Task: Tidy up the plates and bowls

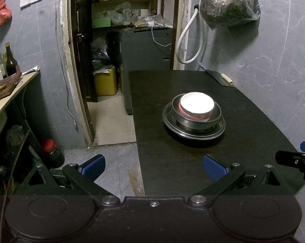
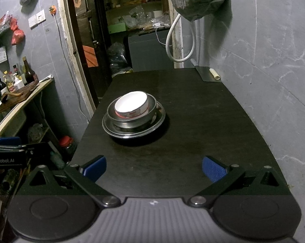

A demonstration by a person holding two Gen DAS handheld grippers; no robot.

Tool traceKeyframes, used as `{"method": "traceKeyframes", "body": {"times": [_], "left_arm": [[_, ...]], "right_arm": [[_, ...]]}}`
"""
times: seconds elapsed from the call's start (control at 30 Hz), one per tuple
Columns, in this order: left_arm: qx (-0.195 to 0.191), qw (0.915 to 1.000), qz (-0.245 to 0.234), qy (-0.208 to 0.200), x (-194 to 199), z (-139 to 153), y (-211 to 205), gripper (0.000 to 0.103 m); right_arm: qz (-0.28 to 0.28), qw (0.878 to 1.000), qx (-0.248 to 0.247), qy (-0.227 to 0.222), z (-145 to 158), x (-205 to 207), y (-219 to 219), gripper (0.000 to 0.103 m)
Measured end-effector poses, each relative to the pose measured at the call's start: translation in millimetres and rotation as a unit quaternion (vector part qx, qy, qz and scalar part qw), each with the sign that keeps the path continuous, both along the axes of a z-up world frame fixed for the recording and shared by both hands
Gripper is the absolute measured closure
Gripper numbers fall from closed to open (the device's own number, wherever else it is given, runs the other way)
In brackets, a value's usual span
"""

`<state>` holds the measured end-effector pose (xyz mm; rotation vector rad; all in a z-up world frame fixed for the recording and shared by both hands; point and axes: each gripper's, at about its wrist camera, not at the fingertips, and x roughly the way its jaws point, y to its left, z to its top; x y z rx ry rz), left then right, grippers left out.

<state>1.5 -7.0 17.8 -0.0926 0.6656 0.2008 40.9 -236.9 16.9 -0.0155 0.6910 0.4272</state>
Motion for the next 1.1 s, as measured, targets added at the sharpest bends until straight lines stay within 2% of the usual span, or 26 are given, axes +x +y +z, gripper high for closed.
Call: {"method": "traceKeyframes", "body": {"times": [0.9, 1.1], "left_arm": [[-0.018, 0.9994, -0.031, 0.005, 12, -7, 19, 0.001], [-0.018, 0.9988, -0.046, -0.004, 15, -9, 23, 0.001]], "right_arm": [[-0.026, 0.999, -0.017, 0.015, -1, -1, 18, 0.0], [-0.042, 0.999, -0.023, 0.022, -3, -2, 24, 0.0]]}}
